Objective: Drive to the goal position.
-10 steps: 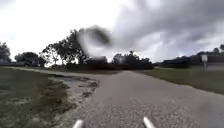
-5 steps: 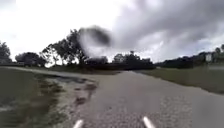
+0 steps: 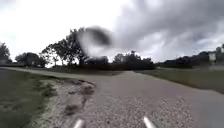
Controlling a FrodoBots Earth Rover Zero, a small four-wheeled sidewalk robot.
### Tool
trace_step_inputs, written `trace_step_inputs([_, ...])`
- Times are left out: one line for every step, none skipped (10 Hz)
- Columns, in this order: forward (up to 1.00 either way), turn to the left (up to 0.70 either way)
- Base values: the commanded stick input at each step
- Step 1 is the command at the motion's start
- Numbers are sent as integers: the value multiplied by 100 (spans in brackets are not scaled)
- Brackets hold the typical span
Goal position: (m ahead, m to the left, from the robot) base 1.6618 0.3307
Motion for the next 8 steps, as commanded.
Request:
trace_step_inputs([70, 0])
trace_step_inputs([70, 0])
trace_step_inputs([70, 0])
trace_step_inputs([70, 0])
trace_step_inputs([70, 0])
trace_step_inputs([70, 0])
trace_step_inputs([70, 0])
trace_step_inputs([70, 0])
